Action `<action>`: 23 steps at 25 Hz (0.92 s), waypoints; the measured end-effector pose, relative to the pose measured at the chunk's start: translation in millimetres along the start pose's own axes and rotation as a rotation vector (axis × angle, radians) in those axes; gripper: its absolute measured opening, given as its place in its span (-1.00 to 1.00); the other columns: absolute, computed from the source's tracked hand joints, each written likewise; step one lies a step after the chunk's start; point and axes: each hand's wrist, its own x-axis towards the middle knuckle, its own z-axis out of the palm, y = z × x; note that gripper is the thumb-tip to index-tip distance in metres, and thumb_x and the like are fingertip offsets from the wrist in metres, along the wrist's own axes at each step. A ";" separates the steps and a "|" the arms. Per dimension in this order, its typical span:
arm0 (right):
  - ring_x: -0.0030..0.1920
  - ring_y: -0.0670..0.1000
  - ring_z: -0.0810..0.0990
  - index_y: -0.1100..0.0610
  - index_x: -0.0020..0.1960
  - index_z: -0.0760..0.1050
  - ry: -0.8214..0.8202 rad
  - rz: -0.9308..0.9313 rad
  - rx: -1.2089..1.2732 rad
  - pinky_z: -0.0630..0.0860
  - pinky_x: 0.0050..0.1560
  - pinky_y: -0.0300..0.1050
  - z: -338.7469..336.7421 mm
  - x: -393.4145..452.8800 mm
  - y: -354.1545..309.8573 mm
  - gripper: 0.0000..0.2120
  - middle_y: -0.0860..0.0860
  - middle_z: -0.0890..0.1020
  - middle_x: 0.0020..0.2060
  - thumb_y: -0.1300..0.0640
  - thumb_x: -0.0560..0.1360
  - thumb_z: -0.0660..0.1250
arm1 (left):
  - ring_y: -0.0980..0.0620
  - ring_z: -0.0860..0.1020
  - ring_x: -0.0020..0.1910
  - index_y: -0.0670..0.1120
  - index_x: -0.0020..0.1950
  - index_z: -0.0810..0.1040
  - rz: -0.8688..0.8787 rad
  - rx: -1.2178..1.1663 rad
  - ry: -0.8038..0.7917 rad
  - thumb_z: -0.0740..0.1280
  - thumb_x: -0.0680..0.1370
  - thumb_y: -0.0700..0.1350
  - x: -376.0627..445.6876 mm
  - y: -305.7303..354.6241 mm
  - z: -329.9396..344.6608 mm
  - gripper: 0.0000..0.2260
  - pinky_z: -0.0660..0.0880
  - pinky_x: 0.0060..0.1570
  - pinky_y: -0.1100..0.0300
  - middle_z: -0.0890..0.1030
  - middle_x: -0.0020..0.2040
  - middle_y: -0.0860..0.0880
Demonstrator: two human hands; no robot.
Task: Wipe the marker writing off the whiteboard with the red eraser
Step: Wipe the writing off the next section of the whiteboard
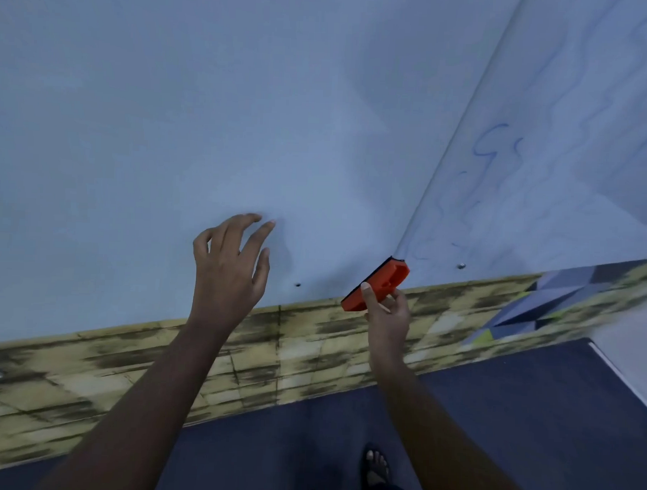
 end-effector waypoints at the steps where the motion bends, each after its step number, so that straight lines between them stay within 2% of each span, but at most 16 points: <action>1: 0.06 0.01 0.71 -0.12 0.15 0.52 0.036 0.003 -0.030 0.65 0.14 0.08 -11.2 1.8 2.8 -0.65 -0.01 0.70 0.04 -0.09 0.46 0.58 | -0.12 0.51 0.40 -0.09 0.47 0.56 0.002 -0.036 -0.038 0.31 0.67 -0.14 -2.4 9.9 3.2 -0.65 0.36 0.27 -0.16 0.56 0.42 -0.11; 5: 0.04 -0.08 0.65 -0.14 0.30 0.43 0.146 0.026 -0.048 0.55 0.07 -0.03 -53.4 23.0 1.2 -0.48 -0.02 0.66 0.02 -0.07 0.44 0.59 | -0.11 0.51 0.37 -0.07 0.44 0.58 0.019 -0.091 -0.137 0.30 0.65 -0.10 -9.5 49.4 12.2 -0.65 0.37 0.26 -0.14 0.57 0.40 -0.08; 9: 0.05 -0.04 0.68 0.02 0.24 0.52 0.170 0.078 0.042 0.63 0.20 0.18 -88.6 71.2 8.5 -0.50 -0.05 0.67 0.02 -0.04 0.40 0.64 | -0.07 0.48 0.38 -0.04 0.44 0.58 -0.002 -0.082 -0.203 0.28 0.65 -0.08 -2.6 86.3 23.5 -0.65 0.35 0.29 -0.12 0.56 0.40 -0.05; 11: 0.05 -0.02 0.70 0.03 0.19 0.55 0.146 0.102 0.035 0.65 0.17 0.23 -112.7 97.2 10.2 -0.51 -0.02 0.68 0.04 -0.07 0.38 0.65 | -0.08 0.49 0.37 -0.04 0.44 0.58 -0.045 -0.074 -0.231 0.28 0.64 -0.07 3.6 117.3 38.3 -0.64 0.36 0.28 -0.13 0.56 0.40 -0.04; 14: 0.07 0.05 0.70 0.01 0.09 0.58 0.099 0.049 0.021 0.68 0.09 0.21 -156.5 138.0 2.4 -0.57 0.04 0.68 0.04 -0.15 0.36 0.64 | -0.11 0.52 0.34 -0.04 0.44 0.56 -0.067 -0.044 -0.265 0.33 0.63 -0.09 8.5 173.2 70.9 -0.64 0.40 0.23 -0.14 0.56 0.40 -0.06; 16: 0.11 0.11 0.70 0.10 0.14 0.58 0.066 0.068 0.051 0.72 -0.01 0.08 -189.6 175.9 -4.9 -0.58 0.13 0.68 0.08 -0.07 0.41 0.62 | -0.12 0.51 0.35 -0.05 0.46 0.55 -0.084 -0.025 -0.287 0.43 0.61 -0.14 11.8 214.1 95.7 -0.61 0.44 0.22 -0.14 0.54 0.42 -0.09; 18: 0.11 0.18 0.71 0.25 0.21 0.55 0.054 0.185 0.107 0.72 -0.12 -0.05 -213.5 211.0 -5.1 -0.56 0.22 0.67 0.13 0.09 0.45 0.61 | -0.14 0.46 0.39 -0.07 0.47 0.54 -0.102 0.013 -0.297 0.50 0.56 -0.17 12.3 245.4 110.8 -0.53 0.46 0.21 -0.16 0.50 0.47 -0.13; 20: 0.09 0.23 0.71 0.31 0.24 0.52 0.070 0.369 0.208 0.72 -0.17 -0.07 -225.2 230.6 -2.3 -0.54 0.27 0.67 0.13 0.20 0.45 0.60 | -0.16 0.40 0.44 -0.10 0.50 0.50 -0.131 0.064 -0.275 0.53 0.53 -0.19 16.5 265.4 118.6 -0.45 0.46 0.21 -0.19 0.45 0.52 -0.16; 23: 0.05 0.23 0.69 0.33 0.13 0.53 -0.032 0.652 0.259 0.70 -0.10 -0.03 -219.2 233.1 4.2 -0.67 0.30 0.67 0.04 0.24 0.47 0.57 | -0.22 0.36 0.50 -0.13 0.59 0.39 -0.143 0.162 -0.215 0.54 0.51 -0.20 27.3 277.4 118.9 -0.33 0.43 0.23 -0.24 0.37 0.59 -0.21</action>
